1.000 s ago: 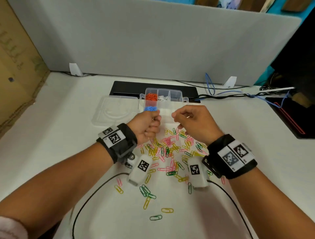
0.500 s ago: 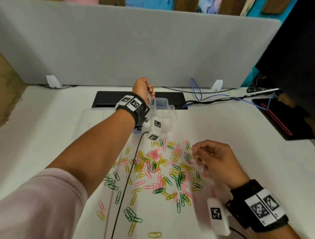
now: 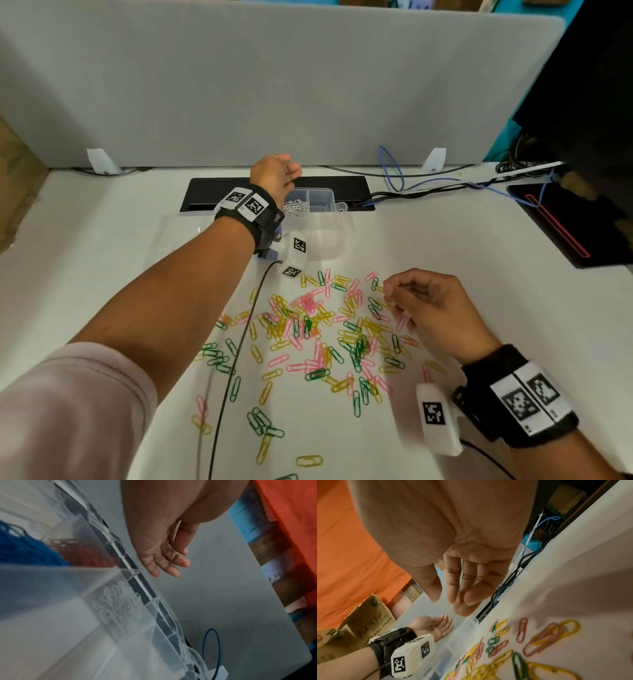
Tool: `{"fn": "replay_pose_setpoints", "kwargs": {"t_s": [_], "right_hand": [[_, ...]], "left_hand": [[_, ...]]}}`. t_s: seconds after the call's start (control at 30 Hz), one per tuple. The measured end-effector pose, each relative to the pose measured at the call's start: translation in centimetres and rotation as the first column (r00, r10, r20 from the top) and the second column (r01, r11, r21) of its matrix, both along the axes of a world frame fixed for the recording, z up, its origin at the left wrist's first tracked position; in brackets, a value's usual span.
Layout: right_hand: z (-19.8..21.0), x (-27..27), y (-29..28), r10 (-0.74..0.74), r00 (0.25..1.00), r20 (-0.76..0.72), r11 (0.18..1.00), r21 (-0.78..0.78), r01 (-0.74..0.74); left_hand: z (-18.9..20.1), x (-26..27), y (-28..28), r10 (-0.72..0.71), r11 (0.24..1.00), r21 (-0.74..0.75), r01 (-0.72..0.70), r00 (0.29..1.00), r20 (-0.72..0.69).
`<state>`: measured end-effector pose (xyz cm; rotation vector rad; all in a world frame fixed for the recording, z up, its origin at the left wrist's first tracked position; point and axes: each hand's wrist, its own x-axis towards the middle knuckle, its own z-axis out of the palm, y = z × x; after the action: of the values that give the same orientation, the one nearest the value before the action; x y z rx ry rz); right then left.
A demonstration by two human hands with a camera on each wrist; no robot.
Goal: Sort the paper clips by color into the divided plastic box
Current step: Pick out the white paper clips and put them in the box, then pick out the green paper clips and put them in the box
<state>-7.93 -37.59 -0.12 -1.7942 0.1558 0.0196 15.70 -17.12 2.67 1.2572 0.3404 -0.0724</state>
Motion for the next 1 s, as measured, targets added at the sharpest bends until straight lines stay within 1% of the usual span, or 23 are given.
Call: {"fn": "replay_pose_setpoints", "kwargs": {"t_s": [0.13,0.2,0.27,0.3,0.37,0.43,0.5,0.57,0.63,0.77,0.9,1.0], "right_hand": [[0.4,-0.1,-0.3,-0.006,1.000,0.002,0.999,-0.054,0.006],[0.7,0.1,-0.5,-0.011,1.000,-0.002,0.997,-0.071,0.011],[1.1,0.5,-0.4,-0.007,1.000,-0.003,0.997,-0.078,0.007],[1.3,0.7,-0.3,-0.002,1.000,0.002,0.996,-0.085,0.002],[1.7,0.9,0.2,0.005,1.000,0.021,0.995,-0.098,-0.003],[2.2,1.0,0.7,0.002,0.999,0.035,0.995,-0.102,0.001],[2.4,1.0,1.1,0.008,0.999,0.044,0.994,-0.113,-0.003],[2.5,1.0,1.7,0.034,0.999,0.028,0.991,-0.129,-0.030],[2.4,0.8,2.5,0.080,0.997,0.007,0.985,-0.152,-0.078],[2.0,0.7,4.8,0.172,0.984,-0.039,0.973,-0.152,-0.176],[1.2,1.2,7.4,0.272,0.960,-0.067,0.942,-0.185,-0.280],[0.8,1.6,9.2,0.314,0.946,-0.076,0.920,-0.222,-0.323]], "left_hand": [[0.4,-0.5,2.6,0.019,0.998,-0.067,-0.019,1.000,-0.002],[1.3,-1.0,4.5,0.036,0.999,-0.006,-0.036,0.999,-0.001],[2.8,-1.8,6.7,0.010,0.999,0.034,-0.010,1.000,0.000],[3.7,-2.3,7.9,-0.032,0.998,0.057,0.032,0.999,-0.003],[5.8,-3.6,10.0,-0.160,0.978,0.133,0.163,0.987,-0.033],[7.4,-5.2,11.4,-0.261,0.930,0.248,0.272,0.962,-0.076],[8.0,-6.9,12.2,-0.310,0.877,0.360,0.318,0.947,-0.082],[7.7,-8.6,12.5,-0.345,0.834,0.436,0.337,0.937,-0.065],[6.6,-10.3,12.7,-0.401,0.807,0.447,0.386,0.914,-0.066],[3.9,-13.9,13.6,-0.447,0.819,0.373,0.437,0.892,-0.063],[1.4,-16.6,15.3,-0.418,0.854,0.307,0.420,0.905,-0.075],[0.3,-17.8,16.6,-0.391,0.862,0.306,0.403,0.915,-0.105]]}}
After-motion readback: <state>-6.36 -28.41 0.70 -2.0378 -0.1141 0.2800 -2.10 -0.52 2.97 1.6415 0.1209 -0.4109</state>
